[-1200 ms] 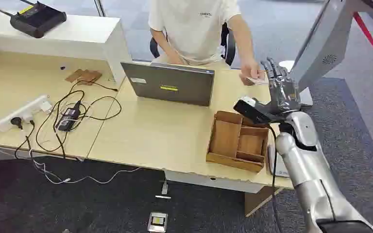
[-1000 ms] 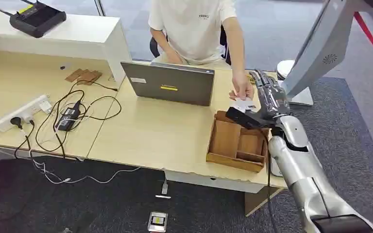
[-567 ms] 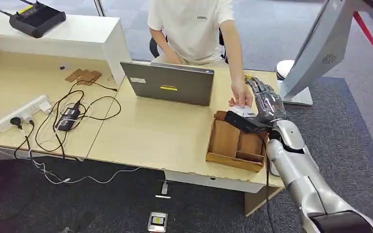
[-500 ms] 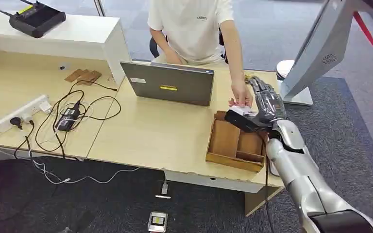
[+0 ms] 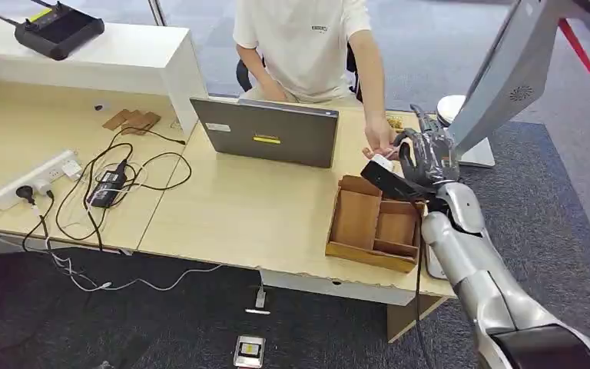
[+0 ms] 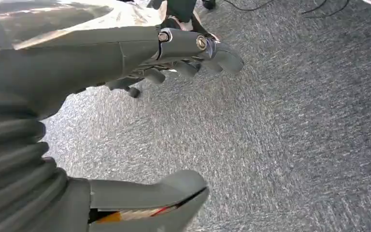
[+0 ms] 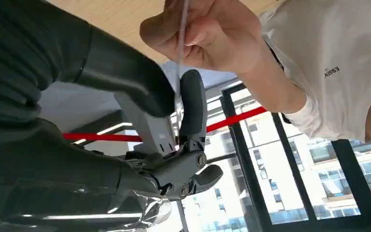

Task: Pass the card to the sensor for recognition and then transmit it.

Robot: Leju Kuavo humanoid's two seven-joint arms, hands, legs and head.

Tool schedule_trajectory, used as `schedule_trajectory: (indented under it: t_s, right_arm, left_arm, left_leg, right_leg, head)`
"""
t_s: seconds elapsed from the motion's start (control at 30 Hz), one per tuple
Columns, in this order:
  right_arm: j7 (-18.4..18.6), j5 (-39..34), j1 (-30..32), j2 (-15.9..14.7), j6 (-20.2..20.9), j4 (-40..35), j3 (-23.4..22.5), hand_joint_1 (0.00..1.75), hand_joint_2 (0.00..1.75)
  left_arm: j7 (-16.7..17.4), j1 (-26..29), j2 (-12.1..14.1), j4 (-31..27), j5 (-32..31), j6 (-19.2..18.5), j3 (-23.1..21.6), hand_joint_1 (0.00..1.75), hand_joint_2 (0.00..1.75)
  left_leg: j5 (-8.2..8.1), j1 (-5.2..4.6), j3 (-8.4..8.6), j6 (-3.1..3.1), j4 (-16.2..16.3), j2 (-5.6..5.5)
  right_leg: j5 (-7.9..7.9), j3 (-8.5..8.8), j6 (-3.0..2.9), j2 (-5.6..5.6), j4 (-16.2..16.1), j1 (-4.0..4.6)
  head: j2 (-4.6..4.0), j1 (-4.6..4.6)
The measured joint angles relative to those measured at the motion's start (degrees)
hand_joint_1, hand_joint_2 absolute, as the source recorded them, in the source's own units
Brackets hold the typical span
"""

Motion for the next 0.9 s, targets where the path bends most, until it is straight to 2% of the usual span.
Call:
schedule_trajectory:
  t_s: [0.13,0.37,0.47,0.53,0.7,0.9]
  right_arm:
    - [0.00,0.00,-0.12,0.00,0.02,0.37,0.00,1.61,1.75]
    - [0.00,-0.04,-0.16,-0.02,0.09,0.92,0.00,1.57,1.75]
    - [0.07,-0.11,-0.17,-0.07,0.13,1.29,0.00,1.62,1.75]
    - [0.15,-0.20,-0.13,-0.11,0.15,1.31,0.00,1.73,1.75]
    - [0.79,-0.31,-0.15,-0.42,0.42,1.31,0.00,1.75,1.75]
    - [1.01,-1.42,-0.72,-2.34,1.05,0.79,-0.48,1.75,1.75]
  left_arm:
    - [0.00,0.00,0.00,0.00,-0.04,0.00,0.00,0.00,0.00]
    - [0.00,-0.03,0.00,0.00,-0.13,0.00,0.00,0.00,0.00]
    - [0.00,-0.04,-0.02,0.00,-0.15,0.00,-0.02,0.00,0.00]
    - [0.00,-0.04,-0.02,0.00,-0.15,0.00,-0.02,0.00,0.00]
    - [0.02,-0.04,-0.02,0.00,0.00,0.02,-0.02,0.00,0.00]
    - [-0.42,0.42,-0.02,0.00,1.20,0.85,-0.02,0.00,0.00]
  left_leg:
    - [0.00,0.00,0.00,0.00,0.00,0.00]
    - [0.00,0.00,0.00,0.00,0.00,0.01]
    - [0.00,0.00,0.01,0.00,0.00,0.01]
    - [0.00,0.00,0.00,0.00,0.00,0.01]
    - [0.00,0.00,0.01,0.00,0.01,0.01]
    - [0.00,0.00,0.00,0.00,0.02,0.00]
  right_leg:
    - [0.00,-0.01,0.00,0.00,0.00,0.00]
    - [0.00,-0.02,0.00,0.00,-0.01,0.00]
    - [0.00,-0.02,0.00,0.01,-0.01,0.00]
    - [0.00,-0.02,0.00,0.01,-0.01,0.00]
    - [0.00,-0.02,0.00,0.01,-0.01,0.00]
    - [0.00,-0.01,0.00,0.01,-0.01,-0.01]
  head:
    - [0.00,-0.02]
    - [0.00,-0.02]
    - [0.00,-0.02]
    - [0.00,-0.02]
    - [0.00,0.00]
    - [0.00,0.00]
